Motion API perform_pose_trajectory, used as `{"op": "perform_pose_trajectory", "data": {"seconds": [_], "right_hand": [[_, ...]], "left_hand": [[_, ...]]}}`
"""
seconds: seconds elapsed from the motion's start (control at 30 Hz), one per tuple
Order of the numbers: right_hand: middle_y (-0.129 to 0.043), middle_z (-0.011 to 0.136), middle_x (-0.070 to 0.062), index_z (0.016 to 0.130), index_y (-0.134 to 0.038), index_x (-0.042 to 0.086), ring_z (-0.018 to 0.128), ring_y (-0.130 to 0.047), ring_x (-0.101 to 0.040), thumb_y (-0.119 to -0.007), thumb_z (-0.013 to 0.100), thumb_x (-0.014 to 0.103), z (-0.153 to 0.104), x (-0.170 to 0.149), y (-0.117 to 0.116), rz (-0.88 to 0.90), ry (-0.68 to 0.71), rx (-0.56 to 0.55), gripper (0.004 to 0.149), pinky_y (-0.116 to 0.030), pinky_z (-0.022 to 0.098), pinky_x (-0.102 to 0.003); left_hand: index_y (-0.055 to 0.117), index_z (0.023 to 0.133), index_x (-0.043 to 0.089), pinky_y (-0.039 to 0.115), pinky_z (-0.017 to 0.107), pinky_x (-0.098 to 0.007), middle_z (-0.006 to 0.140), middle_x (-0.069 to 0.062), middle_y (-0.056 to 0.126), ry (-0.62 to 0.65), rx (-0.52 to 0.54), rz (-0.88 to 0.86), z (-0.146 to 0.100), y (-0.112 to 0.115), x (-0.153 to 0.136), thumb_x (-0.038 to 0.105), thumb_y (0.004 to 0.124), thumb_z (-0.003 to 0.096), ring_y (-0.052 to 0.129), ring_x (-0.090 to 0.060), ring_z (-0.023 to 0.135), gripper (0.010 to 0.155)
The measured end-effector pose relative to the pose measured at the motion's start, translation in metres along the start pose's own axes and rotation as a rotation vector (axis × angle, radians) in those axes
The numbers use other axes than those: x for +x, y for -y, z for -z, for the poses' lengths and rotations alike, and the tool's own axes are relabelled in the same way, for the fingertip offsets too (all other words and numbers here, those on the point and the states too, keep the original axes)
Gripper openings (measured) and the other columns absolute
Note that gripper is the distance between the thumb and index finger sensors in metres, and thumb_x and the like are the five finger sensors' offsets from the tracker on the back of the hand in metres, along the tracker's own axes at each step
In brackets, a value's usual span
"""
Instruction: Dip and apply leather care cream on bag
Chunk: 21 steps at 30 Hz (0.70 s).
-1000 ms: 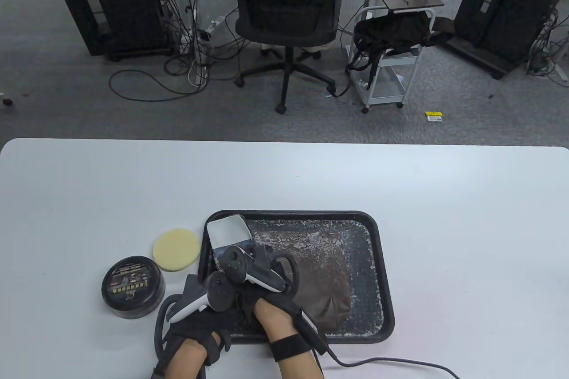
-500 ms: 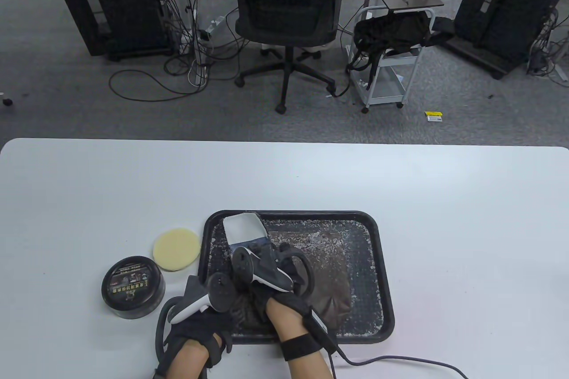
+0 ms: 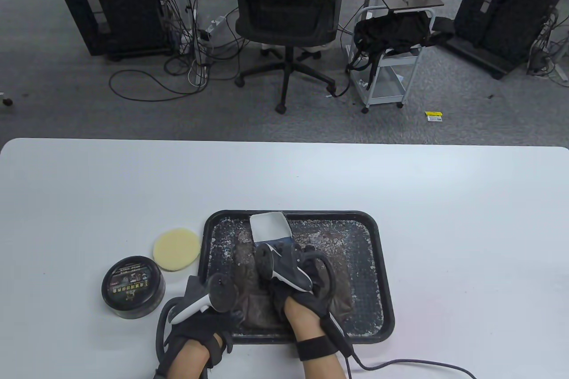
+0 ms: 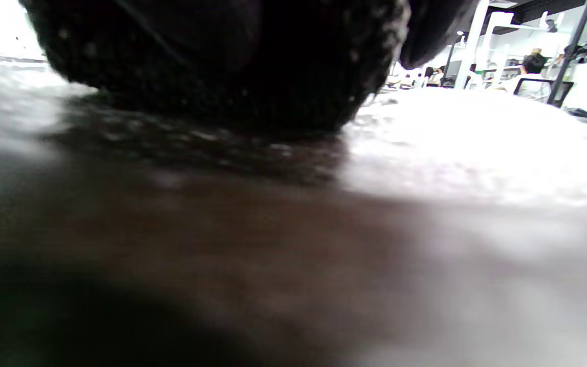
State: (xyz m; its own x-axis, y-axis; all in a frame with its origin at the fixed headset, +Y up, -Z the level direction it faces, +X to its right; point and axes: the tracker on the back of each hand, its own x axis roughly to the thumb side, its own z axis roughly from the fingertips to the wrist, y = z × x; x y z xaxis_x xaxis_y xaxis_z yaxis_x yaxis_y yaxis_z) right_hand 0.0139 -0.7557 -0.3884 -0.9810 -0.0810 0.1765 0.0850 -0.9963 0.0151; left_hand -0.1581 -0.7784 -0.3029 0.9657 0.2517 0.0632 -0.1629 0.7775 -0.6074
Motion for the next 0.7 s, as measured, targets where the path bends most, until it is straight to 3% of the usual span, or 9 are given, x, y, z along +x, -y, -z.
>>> {"op": "perform_pose_trajectory", "data": {"seconds": [0.43,0.6,0.7], "right_hand": [[-0.079,0.097,0.001,0.087,-0.083,0.030,0.091,-0.079,-0.030,-0.075,0.039,0.018,-0.004,-0.057,0.005,0.133,-0.174,0.018,0.050,-0.062,0.067,-0.058],[-0.081,0.096,-0.001,0.086,-0.083,0.030,0.089,-0.083,-0.031,-0.075,0.039,0.019,-0.008,-0.078,0.005,0.003,-0.301,-0.016,0.050,-0.067,0.066,-0.056],[-0.080,0.096,-0.002,0.087,-0.083,0.029,0.088,-0.083,-0.033,-0.075,0.039,0.018,-0.009,-0.093,0.002,0.050,-0.376,0.003,0.050,-0.067,0.066,-0.056]], "left_hand": [[0.023,0.112,0.030,0.015,0.078,-0.058,0.118,-0.005,0.013,-0.004,-0.003,0.003,0.001,0.001,0.000,0.053,0.055,0.0598,0.021,-0.032,0.110,0.066],[0.022,0.112,0.030,0.015,0.077,-0.058,0.118,-0.005,0.012,-0.012,-0.004,0.010,0.001,0.002,0.001,0.053,0.055,0.0599,0.020,-0.032,0.110,0.066],[0.022,0.112,0.030,0.014,0.077,-0.058,0.118,-0.005,0.011,-0.013,-0.009,0.008,0.001,0.002,0.000,0.053,0.055,0.0598,0.020,-0.032,0.110,0.067]]}}
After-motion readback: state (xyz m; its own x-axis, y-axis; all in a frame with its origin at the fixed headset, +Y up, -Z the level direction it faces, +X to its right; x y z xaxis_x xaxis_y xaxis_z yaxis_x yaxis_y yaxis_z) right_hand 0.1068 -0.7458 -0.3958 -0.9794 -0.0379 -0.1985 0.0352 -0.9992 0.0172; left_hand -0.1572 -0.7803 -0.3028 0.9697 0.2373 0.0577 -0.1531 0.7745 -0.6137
